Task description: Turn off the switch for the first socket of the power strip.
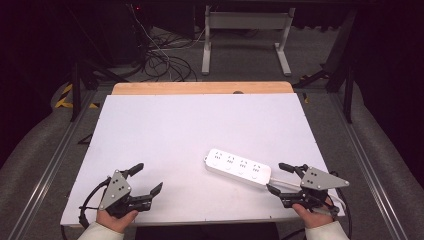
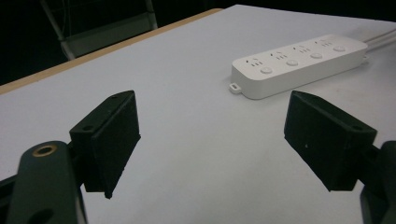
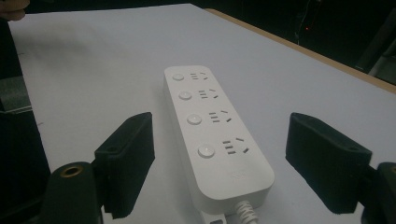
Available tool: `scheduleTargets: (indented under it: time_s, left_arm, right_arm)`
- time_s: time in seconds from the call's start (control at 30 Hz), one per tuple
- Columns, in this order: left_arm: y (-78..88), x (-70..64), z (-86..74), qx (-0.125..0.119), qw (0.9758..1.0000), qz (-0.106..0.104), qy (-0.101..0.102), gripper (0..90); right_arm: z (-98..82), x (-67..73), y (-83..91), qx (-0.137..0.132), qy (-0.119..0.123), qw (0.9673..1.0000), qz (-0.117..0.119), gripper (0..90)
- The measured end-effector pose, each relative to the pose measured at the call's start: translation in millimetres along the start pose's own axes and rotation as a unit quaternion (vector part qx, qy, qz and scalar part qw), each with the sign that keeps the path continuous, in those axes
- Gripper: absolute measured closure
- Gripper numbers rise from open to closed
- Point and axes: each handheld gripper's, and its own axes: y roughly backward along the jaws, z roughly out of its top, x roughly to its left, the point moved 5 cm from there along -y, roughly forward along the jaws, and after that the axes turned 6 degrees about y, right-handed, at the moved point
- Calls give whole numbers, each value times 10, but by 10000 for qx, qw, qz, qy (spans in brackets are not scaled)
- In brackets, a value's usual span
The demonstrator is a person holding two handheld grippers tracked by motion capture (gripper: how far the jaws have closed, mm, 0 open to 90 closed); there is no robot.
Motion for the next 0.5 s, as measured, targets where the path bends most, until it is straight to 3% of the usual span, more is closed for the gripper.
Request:
scheduleTargets:
  time_s: [0.13, 0.37, 0.5]
  left_arm:
    - [17, 4, 10, -63, 9999, 44, 87, 186]
    - [29, 6, 11, -71, 9997, 211, -66, 186]
    - [33, 2, 12, -89, 9997, 229, -40, 186]
  right_arm:
    - [3, 0, 2, -3, 7, 10000, -3, 251]
    - [27, -4, 8, -5, 115, 9999, -3, 283]
    - [53, 0, 12, 3, 145, 9999, 27, 291]
